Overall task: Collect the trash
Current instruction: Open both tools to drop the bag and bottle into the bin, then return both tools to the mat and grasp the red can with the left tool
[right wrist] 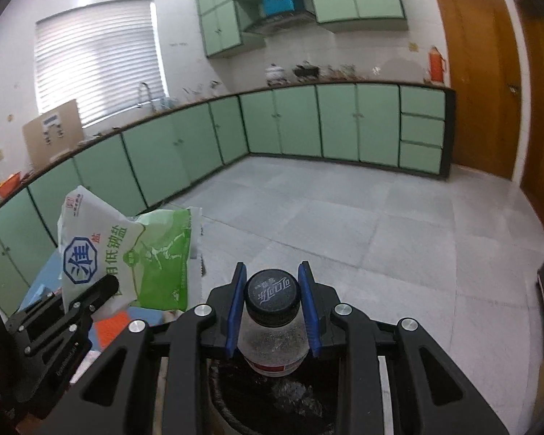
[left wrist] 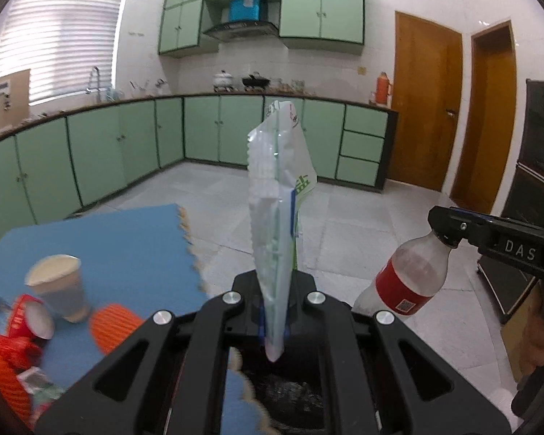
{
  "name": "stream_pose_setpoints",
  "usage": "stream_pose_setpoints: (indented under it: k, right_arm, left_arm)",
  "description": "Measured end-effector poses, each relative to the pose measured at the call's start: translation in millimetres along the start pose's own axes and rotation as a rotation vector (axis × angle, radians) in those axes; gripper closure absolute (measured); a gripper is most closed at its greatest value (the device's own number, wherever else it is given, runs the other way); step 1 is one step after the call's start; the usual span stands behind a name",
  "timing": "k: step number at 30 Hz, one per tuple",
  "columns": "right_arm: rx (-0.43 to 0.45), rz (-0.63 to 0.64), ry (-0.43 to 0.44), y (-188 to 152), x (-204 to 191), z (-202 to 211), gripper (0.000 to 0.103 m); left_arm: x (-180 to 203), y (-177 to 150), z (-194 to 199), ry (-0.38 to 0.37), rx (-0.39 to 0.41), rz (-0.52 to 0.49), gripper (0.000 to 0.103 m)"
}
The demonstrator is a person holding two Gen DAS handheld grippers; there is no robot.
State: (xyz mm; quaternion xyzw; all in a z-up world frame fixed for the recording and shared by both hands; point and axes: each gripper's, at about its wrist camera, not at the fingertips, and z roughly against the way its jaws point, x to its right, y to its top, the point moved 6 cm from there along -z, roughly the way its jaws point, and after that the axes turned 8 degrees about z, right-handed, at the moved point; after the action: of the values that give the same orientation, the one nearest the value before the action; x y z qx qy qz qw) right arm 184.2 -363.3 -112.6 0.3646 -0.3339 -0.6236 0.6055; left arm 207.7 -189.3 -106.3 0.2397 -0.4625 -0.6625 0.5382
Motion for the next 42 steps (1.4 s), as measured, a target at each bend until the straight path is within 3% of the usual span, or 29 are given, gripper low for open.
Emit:
stream_pose_setpoints:
  k: [7, 10, 12, 17, 22, 29, 36, 42]
  right_arm:
    - [-0.051, -0.051, -0.033, -23, 38, -32, 0.074]
    - [-0.092, -0.069, -0.025, -32, 48, -48, 0.073]
    - [-0.109, -0.093, -0.014, -39, 54, -57, 0.071]
    - [-0.118, -0.134, -0.024, -43, 69, -65, 0.066]
    - [-0.095, -0.136, -0.048, -39, 67, -52, 0.051]
    - [-0.001, -0.074, -0.043, -21, 13, -16, 0.024]
    - [0.079, 0.011, 0.070, -17, -78, 12, 0.020]
    - [0.111, 0.052, 0.138, -28, -142, 28, 0.019]
  left_arm:
    - [21, -26, -58, -0.038, -0.096, -0.015, 0.097]
    - [23, -27, -76, -0.045, -0.137, -0.015, 0.085]
    - [21, -31, -80, -0.045, -0.153, -0.007, 0.056]
    - [13, -33, -78, -0.041, -0.169, 0.011, 0.053]
    - [1, -22, -58, -0.007, -0.129, 0.014, 0.044]
    - [-42, -5, 9, 0.071, -0.054, 0.027, 0.032]
    - [-106, -5, 94, 0.212, 0.027, 0.011, 0.029]
    - [-159, -26, 148, 0.297, -0.016, 0.041, 0.026]
